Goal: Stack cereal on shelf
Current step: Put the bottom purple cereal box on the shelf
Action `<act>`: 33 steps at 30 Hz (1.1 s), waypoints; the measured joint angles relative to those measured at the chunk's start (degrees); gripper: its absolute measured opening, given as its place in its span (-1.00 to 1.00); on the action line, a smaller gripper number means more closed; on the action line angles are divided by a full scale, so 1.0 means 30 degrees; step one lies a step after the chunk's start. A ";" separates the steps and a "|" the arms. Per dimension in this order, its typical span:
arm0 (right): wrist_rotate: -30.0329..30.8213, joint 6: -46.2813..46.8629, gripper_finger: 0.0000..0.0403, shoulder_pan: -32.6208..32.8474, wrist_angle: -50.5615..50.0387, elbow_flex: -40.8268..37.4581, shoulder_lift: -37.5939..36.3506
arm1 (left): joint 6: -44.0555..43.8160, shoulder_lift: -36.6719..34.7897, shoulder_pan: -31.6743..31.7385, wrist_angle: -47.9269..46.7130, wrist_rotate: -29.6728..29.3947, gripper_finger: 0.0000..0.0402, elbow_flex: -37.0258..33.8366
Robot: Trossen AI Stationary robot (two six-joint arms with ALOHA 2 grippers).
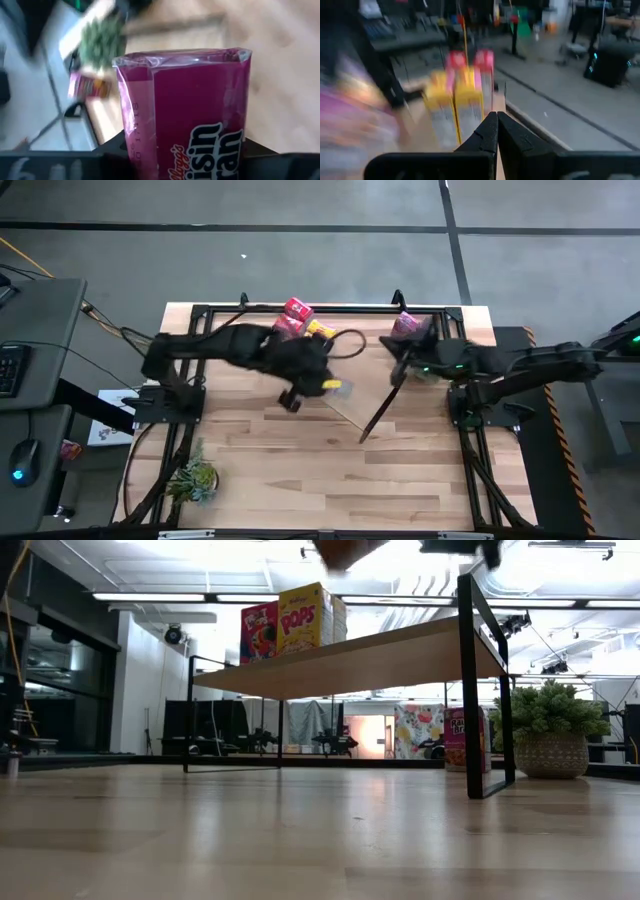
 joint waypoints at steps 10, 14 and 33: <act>0.0272 -0.1243 -1.00 0.0850 -0.0053 0.0816 -0.1990 | 0.2124 0.3198 0.2678 -0.1614 0.0659 -0.33 0.0546; 0.0362 -0.1296 -1.00 0.0850 -0.0139 0.0816 -0.1715 | 0.2970 0.3887 0.2993 -0.1373 0.0807 -0.31 0.0553; 0.0367 -0.1092 -1.00 0.0850 -0.0980 0.0794 -0.0756 | 0.3763 0.4052 0.3263 -0.0337 0.0040 -0.04 0.0546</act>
